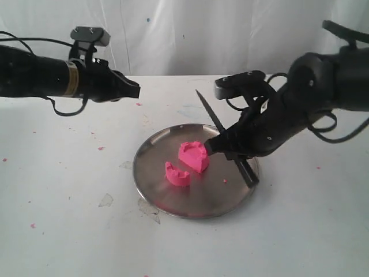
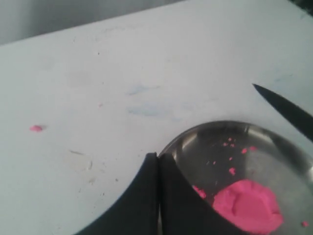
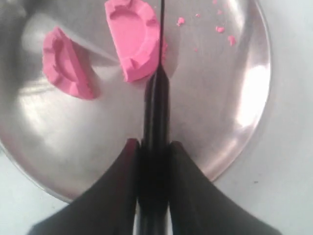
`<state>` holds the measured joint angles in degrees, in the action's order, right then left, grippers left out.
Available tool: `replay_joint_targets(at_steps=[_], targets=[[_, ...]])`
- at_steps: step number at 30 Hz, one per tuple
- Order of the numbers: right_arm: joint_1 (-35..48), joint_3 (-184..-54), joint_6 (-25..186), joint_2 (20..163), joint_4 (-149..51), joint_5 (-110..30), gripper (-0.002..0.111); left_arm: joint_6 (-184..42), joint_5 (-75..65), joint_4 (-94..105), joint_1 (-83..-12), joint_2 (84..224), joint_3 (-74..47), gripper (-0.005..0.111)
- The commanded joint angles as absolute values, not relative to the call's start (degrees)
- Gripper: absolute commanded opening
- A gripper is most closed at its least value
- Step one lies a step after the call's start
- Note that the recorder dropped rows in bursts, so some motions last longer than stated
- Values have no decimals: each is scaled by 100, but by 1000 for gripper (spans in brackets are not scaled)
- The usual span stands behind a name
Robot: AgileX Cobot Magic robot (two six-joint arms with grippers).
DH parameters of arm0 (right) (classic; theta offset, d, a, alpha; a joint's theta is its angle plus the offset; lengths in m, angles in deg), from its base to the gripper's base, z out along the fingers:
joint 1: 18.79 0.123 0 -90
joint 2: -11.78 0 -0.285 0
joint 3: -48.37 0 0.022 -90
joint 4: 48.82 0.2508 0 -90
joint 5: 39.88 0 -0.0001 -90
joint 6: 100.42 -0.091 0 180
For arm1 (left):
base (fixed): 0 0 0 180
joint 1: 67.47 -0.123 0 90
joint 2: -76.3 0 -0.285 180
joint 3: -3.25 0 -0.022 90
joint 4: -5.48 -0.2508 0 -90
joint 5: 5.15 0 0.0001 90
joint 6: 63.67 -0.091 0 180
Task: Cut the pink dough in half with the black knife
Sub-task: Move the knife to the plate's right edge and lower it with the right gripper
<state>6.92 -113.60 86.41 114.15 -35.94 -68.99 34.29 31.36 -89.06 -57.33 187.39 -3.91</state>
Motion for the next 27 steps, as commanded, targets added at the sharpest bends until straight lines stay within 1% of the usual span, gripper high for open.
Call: replay_joint_targets(at_steps=[1,4,9,19,27], targets=[[568,-10594,8971,10996,-1347,-5607,0,3678,3631,-9005,-5951,18183,-487,0],[568,-10249,9410,10897,-129,-5416,0,3692,3543,-8982,-5951,17845,-663,0],[568,-9731,9485,10897,840,-4824,0,3692,3535,-8879,-5951,17468,-945,0],[568,-9571,9465,11338,837,-4657,0,3701,3555,-8892,-5940,17436,-1022,0],[568,-9791,9478,11795,837,-4545,0,3689,3532,-8928,-5940,17436,-1022,0]])
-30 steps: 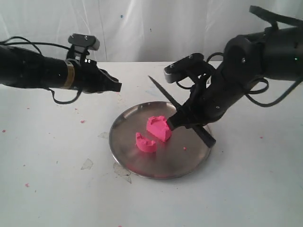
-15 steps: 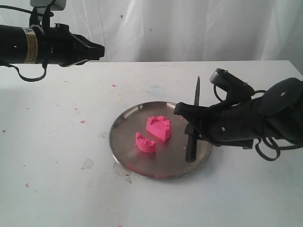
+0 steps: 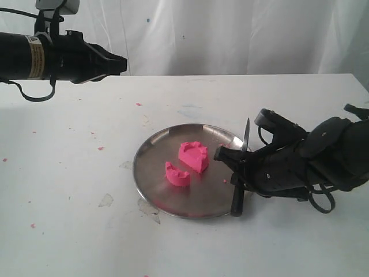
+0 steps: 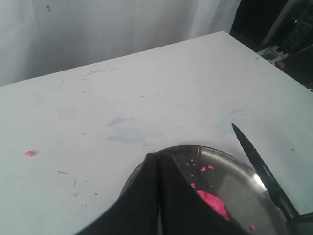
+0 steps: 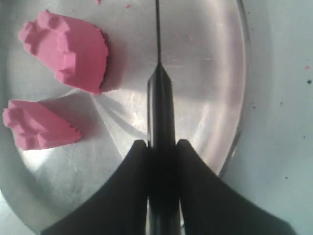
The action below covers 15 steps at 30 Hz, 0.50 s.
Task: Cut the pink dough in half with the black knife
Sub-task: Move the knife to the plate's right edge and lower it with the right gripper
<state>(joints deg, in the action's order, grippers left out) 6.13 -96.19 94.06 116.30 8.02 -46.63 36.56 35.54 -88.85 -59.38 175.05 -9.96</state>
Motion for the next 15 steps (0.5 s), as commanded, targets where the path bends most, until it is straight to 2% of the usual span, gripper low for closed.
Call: replay_joint_targets(at_steps=[1,11,13,15], targets=[[568,-9843,9478,11855,837,-4558,0,3678,3512,-8926,-5940,17436,-1032,0],[568,-10060,9503,12312,824,-4662,0,3641,3228,-8926,-5940,17436,-1316,0],[568,-10060,9503,12361,824,-4662,5,3641,3217,-8926,-5940,17436,-1314,0],[568,-10060,9503,12361,816,-4676,16,3641,3236,-8914,-5940,17436,-1319,0]])
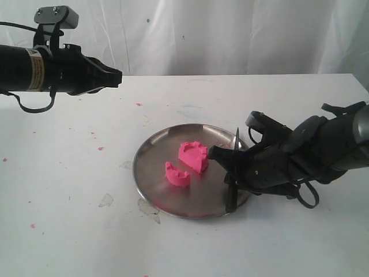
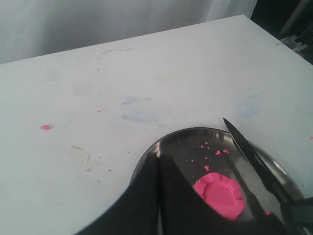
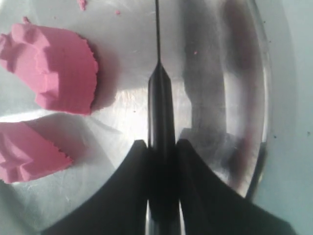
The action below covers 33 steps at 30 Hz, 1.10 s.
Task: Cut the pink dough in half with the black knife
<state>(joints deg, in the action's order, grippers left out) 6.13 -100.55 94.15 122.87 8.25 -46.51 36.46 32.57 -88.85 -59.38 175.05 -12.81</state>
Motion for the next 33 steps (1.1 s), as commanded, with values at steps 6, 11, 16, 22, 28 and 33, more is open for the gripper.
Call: replay_joint_targets(at_steps=[6,11,16,22,28,33], targets=[[568,-10009,9612,12013,812,-4398,44,3641,3311,-8914,-5940,17412,-1319,0],[568,-9873,9815,11312,762,-4230,46,3664,3325,-8742,-5940,17312,-1319,0],[587,-9568,10040,10342,764,-4294,46,3705,3694,-8724,-5940,17220,-1319,0],[996,-8851,10082,8459,645,-3874,14,3829,4601,-8871,-5940,16850,-1319,0],[1472,-8698,10174,6488,634,-3940,0,3902,4645,-8898,-5940,16333,-1319,0],[1543,-8698,10295,5401,533,-4224,0,3890,4714,-8887,-5940,16272,-1319,0]])
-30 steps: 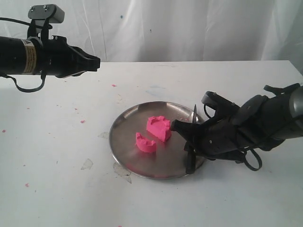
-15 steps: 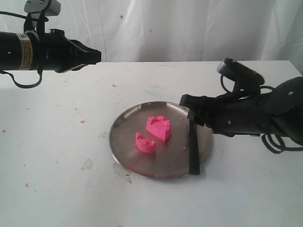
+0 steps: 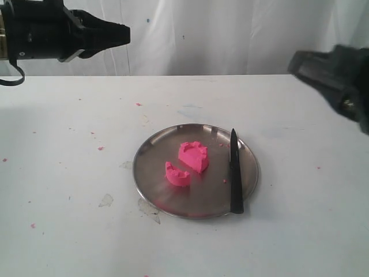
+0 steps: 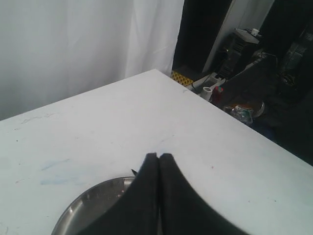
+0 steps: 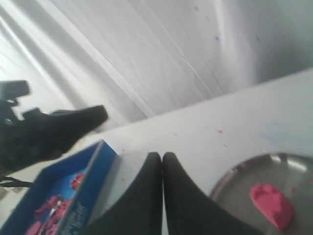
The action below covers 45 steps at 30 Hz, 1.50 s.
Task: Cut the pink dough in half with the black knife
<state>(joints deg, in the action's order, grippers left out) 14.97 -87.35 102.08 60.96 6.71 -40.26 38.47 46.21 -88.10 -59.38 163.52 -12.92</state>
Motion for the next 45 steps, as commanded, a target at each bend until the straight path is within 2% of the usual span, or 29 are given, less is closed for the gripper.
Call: replay_joint_targets(at_steps=[1,9,26,32,36,40,45], targets=[[1543,-8698,10308,5256,533,-4294,0,3890,4714,-8922,-5940,16272,-1319,0],[1543,-8698,10344,4736,533,-5010,0,3890,4714,-8922,-5940,16272,-1319,0],[1543,-8689,10431,4698,631,-4784,0,3890,4714,-8933,-5940,16272,-1319,0],[1556,-8502,13656,4517,2798,-4945,0,3890,4715,-8961,-5940,16272,-1319,0],[1556,-8362,14240,4270,2878,-4916,0,3890,4764,-9016,-5940,16272,-1319,0],[1546,-8248,12696,4019,1192,-4970,0,3890,4774,-9016,-5940,16272,-1319,0],[1546,-8133,7958,3716,-3119,-5126,0,3890,4774,-9016,-5940,16272,-1319,0]])
